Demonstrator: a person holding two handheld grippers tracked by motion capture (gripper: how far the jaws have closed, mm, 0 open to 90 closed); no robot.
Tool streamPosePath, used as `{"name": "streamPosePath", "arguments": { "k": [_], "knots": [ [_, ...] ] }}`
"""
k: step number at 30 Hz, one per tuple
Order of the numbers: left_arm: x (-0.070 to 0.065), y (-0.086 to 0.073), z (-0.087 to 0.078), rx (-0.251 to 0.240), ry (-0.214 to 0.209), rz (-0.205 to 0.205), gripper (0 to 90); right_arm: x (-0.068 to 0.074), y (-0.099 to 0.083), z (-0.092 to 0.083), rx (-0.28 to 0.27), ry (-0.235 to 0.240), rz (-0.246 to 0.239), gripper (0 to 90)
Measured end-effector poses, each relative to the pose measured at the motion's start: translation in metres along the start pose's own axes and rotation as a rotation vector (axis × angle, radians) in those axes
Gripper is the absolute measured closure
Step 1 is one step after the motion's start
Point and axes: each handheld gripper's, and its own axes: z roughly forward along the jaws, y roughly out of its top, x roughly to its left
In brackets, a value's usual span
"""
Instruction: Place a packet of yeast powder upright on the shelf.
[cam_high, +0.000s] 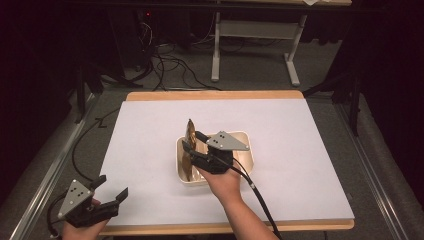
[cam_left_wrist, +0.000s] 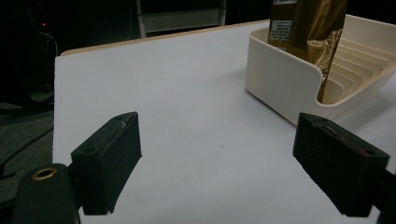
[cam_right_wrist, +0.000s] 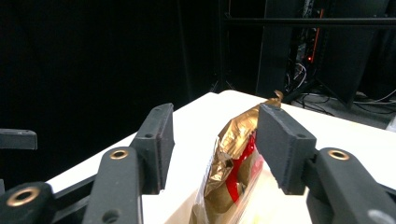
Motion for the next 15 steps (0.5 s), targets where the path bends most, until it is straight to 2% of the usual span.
{"name": "streamPosePath", "arguments": {
  "k": [11, 15],
  "knots": [
    [0.000, 0.000, 0.002, 0.008, -0.004, 0.003, 15.7, -0.003, 0.006, -0.009, 0.012, -0.010, -0.017, 36.5],
    [0.000, -0.001, 0.002, 0.014, -0.003, 0.002, 15.7, -0.008, 0.009, -0.015, 0.028, -0.009, -0.024, 27.7]
  ]
}}
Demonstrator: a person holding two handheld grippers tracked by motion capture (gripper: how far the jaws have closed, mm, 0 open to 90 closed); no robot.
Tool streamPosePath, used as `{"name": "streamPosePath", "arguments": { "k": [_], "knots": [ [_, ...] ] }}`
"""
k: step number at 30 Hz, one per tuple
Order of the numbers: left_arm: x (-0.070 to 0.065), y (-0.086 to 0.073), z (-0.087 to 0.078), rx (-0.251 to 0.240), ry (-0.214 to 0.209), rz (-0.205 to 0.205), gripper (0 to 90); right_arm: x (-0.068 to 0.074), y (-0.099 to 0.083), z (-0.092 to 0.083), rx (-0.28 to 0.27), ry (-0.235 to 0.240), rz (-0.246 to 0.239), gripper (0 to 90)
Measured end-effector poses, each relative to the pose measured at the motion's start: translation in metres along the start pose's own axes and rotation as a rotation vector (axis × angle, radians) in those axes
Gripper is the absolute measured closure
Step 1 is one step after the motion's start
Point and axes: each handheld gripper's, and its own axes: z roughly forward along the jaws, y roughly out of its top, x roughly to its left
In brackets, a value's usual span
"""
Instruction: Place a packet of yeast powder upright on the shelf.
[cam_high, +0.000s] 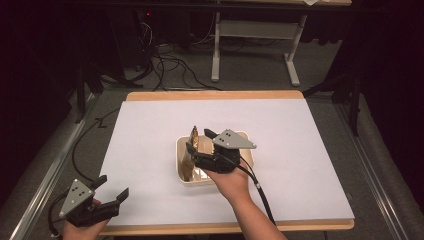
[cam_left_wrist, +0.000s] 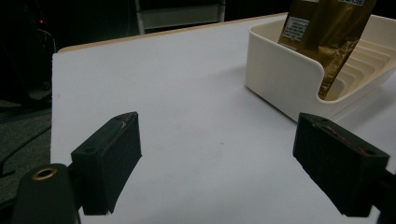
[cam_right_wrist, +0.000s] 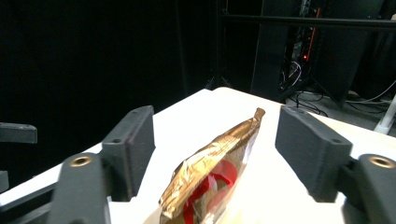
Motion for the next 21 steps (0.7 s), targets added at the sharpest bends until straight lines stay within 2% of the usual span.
{"name": "streamPosePath", "arguments": {
  "k": [4, 12, 21],
  "knots": [
    [0.000, 0.000, 0.000, 0.004, 0.002, -0.001, 15.7, -0.007, 0.001, -0.008, 0.012, 0.002, 0.011, 24.9],
    [0.000, -0.001, 0.002, 0.018, 0.006, -0.003, 15.7, -0.021, 0.000, -0.035, -0.019, -0.012, 0.023, 25.4],
    [-0.001, -0.002, 0.005, 0.037, 0.009, 0.000, 15.7, -0.054, -0.012, -0.074, -0.001, -0.077, 0.018, 25.0]
  ]
}}
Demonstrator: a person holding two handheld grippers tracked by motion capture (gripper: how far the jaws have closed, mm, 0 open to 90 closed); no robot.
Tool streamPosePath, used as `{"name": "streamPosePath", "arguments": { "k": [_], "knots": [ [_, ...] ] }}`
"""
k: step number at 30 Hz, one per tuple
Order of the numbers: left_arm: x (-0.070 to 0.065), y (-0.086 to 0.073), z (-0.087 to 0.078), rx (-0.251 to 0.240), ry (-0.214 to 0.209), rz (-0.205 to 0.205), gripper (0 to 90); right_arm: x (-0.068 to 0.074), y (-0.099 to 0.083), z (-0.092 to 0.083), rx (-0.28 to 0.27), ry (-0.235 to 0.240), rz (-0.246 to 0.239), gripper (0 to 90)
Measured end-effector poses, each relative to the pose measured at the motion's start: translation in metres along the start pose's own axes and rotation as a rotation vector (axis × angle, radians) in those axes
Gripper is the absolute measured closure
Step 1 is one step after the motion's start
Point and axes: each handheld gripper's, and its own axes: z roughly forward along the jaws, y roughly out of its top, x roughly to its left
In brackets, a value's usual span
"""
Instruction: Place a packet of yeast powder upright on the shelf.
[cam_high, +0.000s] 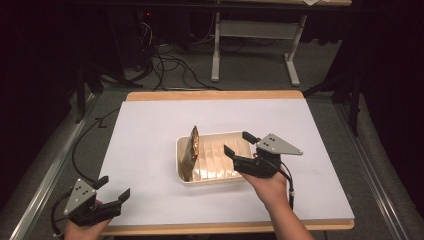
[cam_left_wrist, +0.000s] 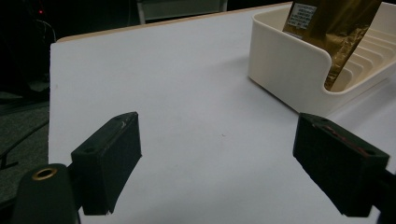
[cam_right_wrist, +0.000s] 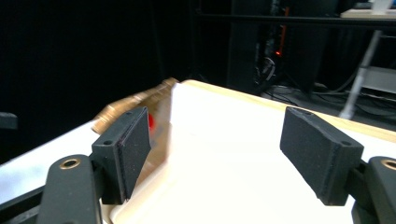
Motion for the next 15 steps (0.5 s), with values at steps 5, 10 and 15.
{"name": "streamPosePath", "arguments": {
  "k": [5, 10, 15],
  "knots": [
    [0.000, -0.001, 0.002, 0.011, 0.003, 0.002, 15.7, -0.023, -0.011, -0.023, 0.018, -0.046, -0.001, 24.3],
    [-0.001, -0.001, 0.003, 0.021, 0.002, 0.004, 15.7, -0.048, -0.024, -0.048, 0.030, -0.102, 0.011, 24.3],
    [-0.001, -0.002, 0.004, 0.026, 0.006, 0.005, 15.7, -0.067, -0.035, -0.068, 0.040, -0.147, 0.021, 24.2]
  ]
}}
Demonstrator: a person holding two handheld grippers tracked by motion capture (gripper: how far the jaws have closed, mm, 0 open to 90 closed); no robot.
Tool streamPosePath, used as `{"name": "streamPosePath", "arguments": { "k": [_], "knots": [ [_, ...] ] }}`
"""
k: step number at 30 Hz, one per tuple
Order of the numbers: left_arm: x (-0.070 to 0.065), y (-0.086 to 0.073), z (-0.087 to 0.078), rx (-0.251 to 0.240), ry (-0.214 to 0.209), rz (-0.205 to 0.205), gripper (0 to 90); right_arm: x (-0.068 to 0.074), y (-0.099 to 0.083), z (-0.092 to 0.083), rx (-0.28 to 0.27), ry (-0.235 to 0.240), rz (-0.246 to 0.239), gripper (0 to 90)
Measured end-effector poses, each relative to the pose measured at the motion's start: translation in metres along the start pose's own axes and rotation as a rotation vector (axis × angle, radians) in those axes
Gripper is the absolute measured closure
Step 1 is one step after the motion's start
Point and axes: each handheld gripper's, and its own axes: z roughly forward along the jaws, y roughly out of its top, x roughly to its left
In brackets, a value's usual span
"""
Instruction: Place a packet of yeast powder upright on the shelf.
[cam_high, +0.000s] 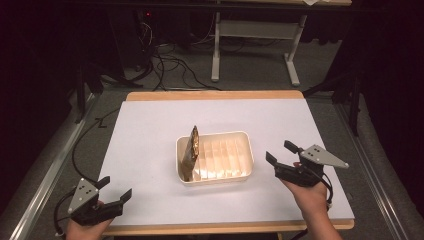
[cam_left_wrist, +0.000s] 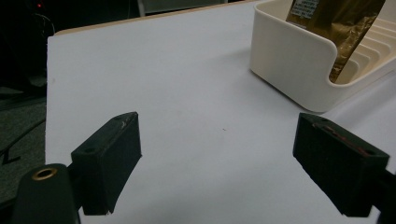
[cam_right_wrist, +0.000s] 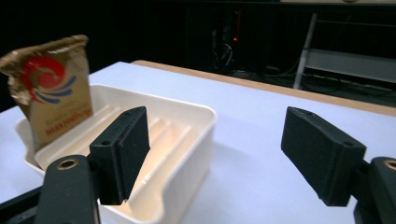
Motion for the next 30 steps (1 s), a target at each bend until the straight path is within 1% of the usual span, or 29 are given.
{"name": "streamPosePath", "arguments": {
  "k": [2, 7, 9, 13, 16, 17, 18, 19, 20, 21, 22, 23, 26, 28, 30],
  "knots": [
    [0.000, 0.000, 0.000, 0.002, 0.000, 0.000, 15.7, -0.009, -0.005, -0.007, 0.005, -0.019, 0.004, 24.0],
    [0.001, -0.001, 0.000, 0.002, 0.005, -0.002, 15.7, -0.025, -0.017, -0.022, 0.017, -0.060, 0.010, 22.8],
    [0.001, -0.001, 0.000, 0.006, 0.006, -0.002, 15.7, -0.031, -0.021, -0.027, 0.023, -0.072, 0.021, 22.2],
    [0.000, -0.001, 0.001, 0.012, 0.005, -0.003, 15.7, -0.039, -0.032, -0.036, 0.039, -0.097, 0.026, 19.8],
    [-0.002, -0.003, 0.005, 0.040, -0.003, 0.008, 15.7, -0.044, -0.043, -0.040, 0.060, -0.118, 0.032, 18.8],
    [-0.003, -0.003, 0.007, 0.049, -0.003, 0.013, 15.7, -0.046, -0.050, -0.041, 0.063, -0.130, 0.035, 17.9],
    [-0.005, -0.003, 0.008, 0.059, -0.007, 0.019, 15.7, -0.048, -0.055, -0.042, 0.062, -0.136, 0.038, 17.6],
    [-0.005, -0.003, 0.009, 0.063, -0.009, 0.023, 15.7, -0.050, -0.063, -0.043, 0.061, -0.153, 0.045, 17.1],
    [-0.006, -0.003, 0.010, 0.065, -0.010, 0.029, 15.7, -0.051, -0.069, -0.043, 0.063, -0.158, 0.055, 16.5],
    [-0.007, -0.002, 0.010, 0.064, -0.012, 0.028, 15.7, -0.053, -0.077, -0.042, 0.095, -0.149, 0.062, 16.3],
    [-0.008, -0.002, 0.010, 0.064, -0.013, 0.031, 15.7, -0.053, -0.081, -0.041, 0.121, -0.148, 0.055, 16.4],
    [-0.008, -0.001, 0.010, 0.064, -0.013, 0.035, 15.7, -0.053, -0.083, -0.041, 0.129, -0.155, 0.041, 17.0],
    [-0.008, -0.002, 0.009, 0.059, -0.011, 0.031, 15.7, -0.054, -0.083, -0.041, 0.117, -0.161, 0.051, 16.8],
    [-0.007, -0.002, 0.008, 0.054, -0.010, 0.026, 15.7, -0.052, -0.082, -0.042, 0.106, -0.162, 0.039, 16.8],
    [-0.006, -0.001, 0.007, 0.050, -0.009, 0.025, 15.7, -0.051, -0.083, -0.042, 0.108, -0.164, 0.030, 16.9]
  ]
}}
